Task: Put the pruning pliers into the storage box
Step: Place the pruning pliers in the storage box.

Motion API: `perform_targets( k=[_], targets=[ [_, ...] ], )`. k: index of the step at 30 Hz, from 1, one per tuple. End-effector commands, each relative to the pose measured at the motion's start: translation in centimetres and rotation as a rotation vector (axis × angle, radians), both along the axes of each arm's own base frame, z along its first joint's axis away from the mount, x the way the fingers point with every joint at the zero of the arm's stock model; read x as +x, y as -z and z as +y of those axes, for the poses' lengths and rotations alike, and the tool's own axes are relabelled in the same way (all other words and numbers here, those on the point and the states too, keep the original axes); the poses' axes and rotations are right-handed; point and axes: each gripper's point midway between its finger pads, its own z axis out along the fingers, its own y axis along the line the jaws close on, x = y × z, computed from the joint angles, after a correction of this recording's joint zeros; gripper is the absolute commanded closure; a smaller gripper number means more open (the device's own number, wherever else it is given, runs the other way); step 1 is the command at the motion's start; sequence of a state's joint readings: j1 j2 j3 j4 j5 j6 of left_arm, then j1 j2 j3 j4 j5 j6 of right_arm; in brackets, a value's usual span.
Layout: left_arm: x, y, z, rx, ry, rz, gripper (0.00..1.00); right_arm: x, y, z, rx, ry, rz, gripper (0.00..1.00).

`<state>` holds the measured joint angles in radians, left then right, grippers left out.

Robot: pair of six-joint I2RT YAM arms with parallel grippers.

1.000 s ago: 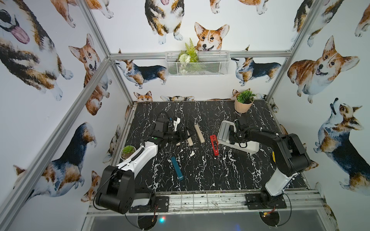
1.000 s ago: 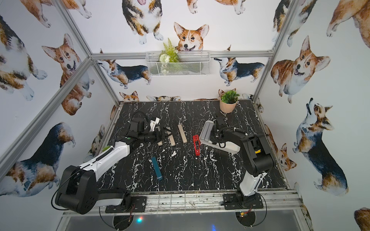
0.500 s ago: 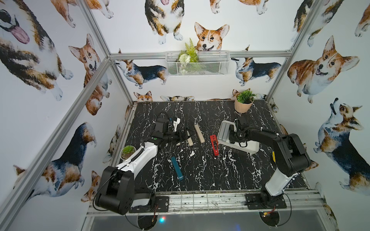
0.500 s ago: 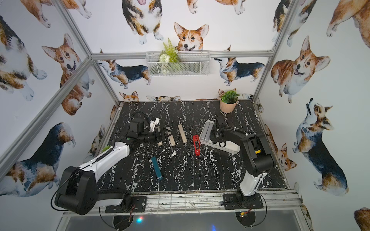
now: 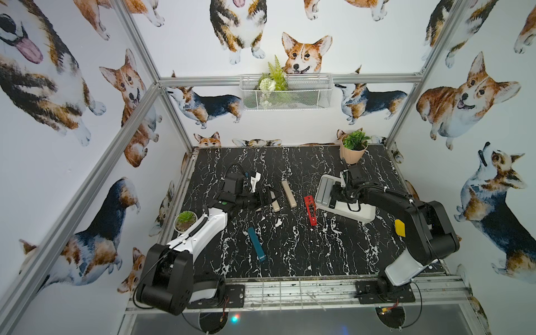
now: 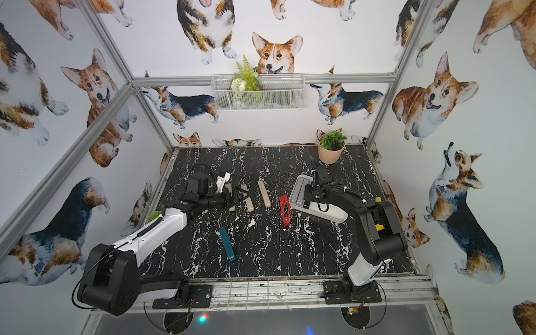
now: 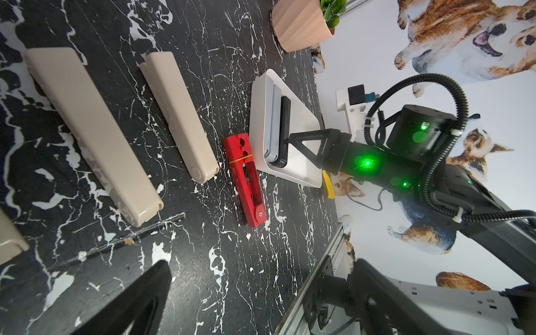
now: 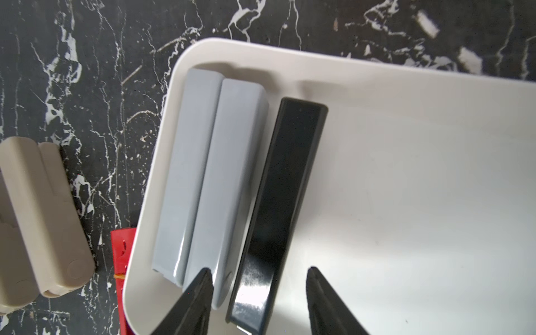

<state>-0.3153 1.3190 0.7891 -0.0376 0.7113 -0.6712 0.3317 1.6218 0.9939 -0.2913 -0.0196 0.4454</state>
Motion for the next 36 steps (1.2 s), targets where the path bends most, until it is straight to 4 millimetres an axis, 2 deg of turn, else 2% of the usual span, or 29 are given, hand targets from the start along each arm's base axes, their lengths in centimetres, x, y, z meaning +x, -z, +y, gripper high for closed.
perform_targets(
  k=[1, 5, 8, 13, 14, 29, 36],
  targets=[
    [-0.1, -0.5, -0.1, -0.012, 0.007, -0.022, 0.0, -0.3, -0.6, -0.7, -0.031, 0.01, -0.011, 0.46],
    [-0.2, -0.3, 0.0, -0.01, 0.004, -0.018, 0.0, -0.7, -1.0, -1.6, -0.059, 0.029, -0.036, 0.49],
    [-0.2, -0.1, 0.0, -0.008, 0.003, -0.016, 0.0, -0.8, -0.7, -2.2, -0.073, 0.046, -0.037, 0.63],
    [-0.1, -0.1, 0.0, -0.007, 0.002, -0.013, 0.0, -0.4, 0.4, -2.8, -0.068, 0.065, -0.008, 0.96],
    [-0.1, 0.0, 0.0, -0.007, 0.003, -0.013, 0.0, -0.4, 0.5, -2.8, -0.061, 0.067, -0.004, 1.0],
    [-0.2, 0.5, 0.1, 0.002, 0.001, 0.001, 0.0, 2.3, 2.5, -3.7, -0.044, 0.08, 0.022, 1.0],
    [0.0, 0.7, 0.1, 0.004, -0.002, 0.005, 0.0, 3.1, 3.2, -3.2, -0.025, 0.073, 0.033, 1.0]
  ],
)
